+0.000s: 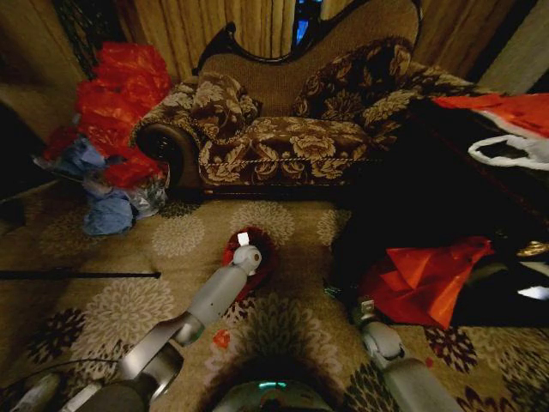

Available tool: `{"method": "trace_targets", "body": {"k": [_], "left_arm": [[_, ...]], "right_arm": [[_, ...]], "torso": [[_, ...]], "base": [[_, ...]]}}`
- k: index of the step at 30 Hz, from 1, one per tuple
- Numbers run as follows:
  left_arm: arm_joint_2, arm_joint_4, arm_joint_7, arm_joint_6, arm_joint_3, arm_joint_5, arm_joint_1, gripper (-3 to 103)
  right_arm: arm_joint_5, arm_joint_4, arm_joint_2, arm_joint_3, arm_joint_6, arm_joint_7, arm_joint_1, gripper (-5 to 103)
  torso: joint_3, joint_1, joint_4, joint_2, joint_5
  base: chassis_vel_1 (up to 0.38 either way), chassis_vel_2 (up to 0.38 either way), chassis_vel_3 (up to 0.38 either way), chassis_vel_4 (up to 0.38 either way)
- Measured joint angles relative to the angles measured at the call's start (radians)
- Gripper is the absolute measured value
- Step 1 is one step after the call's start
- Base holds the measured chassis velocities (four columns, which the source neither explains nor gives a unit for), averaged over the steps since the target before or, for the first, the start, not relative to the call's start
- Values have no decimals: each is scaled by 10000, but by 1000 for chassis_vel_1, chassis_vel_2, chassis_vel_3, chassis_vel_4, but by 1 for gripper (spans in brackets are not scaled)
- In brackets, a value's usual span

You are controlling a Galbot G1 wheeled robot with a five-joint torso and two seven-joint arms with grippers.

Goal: Place a garbage bag over the trash bin.

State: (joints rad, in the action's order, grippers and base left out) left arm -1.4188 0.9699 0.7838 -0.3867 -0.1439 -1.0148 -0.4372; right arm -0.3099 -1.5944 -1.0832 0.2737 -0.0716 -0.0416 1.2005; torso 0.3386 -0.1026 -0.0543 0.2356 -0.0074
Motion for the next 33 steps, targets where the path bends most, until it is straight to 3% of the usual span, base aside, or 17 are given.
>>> {"method": "trace_targets", "body": {"k": [5, 12, 15, 20, 27, 31, 33], "left_arm": [[-396, -1115, -490, 253, 152, 315, 225, 0], [-425, -1427, -712, 319, 666, 649, 130, 0], [-581, -1952, -1204, 349, 846, 838, 247, 0], [-671, -1919, -1392, 273, 854, 864, 184, 0], [-249, -373, -1017, -39, 914, 839, -603, 0], [510, 1711, -239, -589, 889, 342, -1308, 0], [610, 2102, -50, -703, 891, 201, -1409, 0]], "right_arm": [[-33, 225, 7, -358, -37, -1, -372, 100], [-151, 692, -57, -1307, -52, -4, -1270, 100], [-216, 852, -148, -1732, -89, -13, -1648, 100], [-234, 908, -193, -1849, -107, -33, -1788, 100], [-270, 892, -217, -1925, -150, -96, -1893, 100], [-280, 841, -226, -1922, -164, -104, -1838, 100], [-276, 821, -229, -1921, -165, -105, -1808, 100]], "torso": [[0, 0, -7, 0, -2], [-10, 8, -2, 5, 1], [-17, 14, 0, 16, 12], [-9, 8, 9, 12, 11], [13, -10, -8, -10, -14], [10, -11, 2, -13, -5], [8, -7, 1, -13, -7]], "base": [[0, 0, 0, 0], [0, 0, 0, 0], [0, 0, 0, 0], [0, 0, 0, 0], [0, 0, 0, 0], [0, 0, 0, 0], [0, 0, 0, 0]]}}
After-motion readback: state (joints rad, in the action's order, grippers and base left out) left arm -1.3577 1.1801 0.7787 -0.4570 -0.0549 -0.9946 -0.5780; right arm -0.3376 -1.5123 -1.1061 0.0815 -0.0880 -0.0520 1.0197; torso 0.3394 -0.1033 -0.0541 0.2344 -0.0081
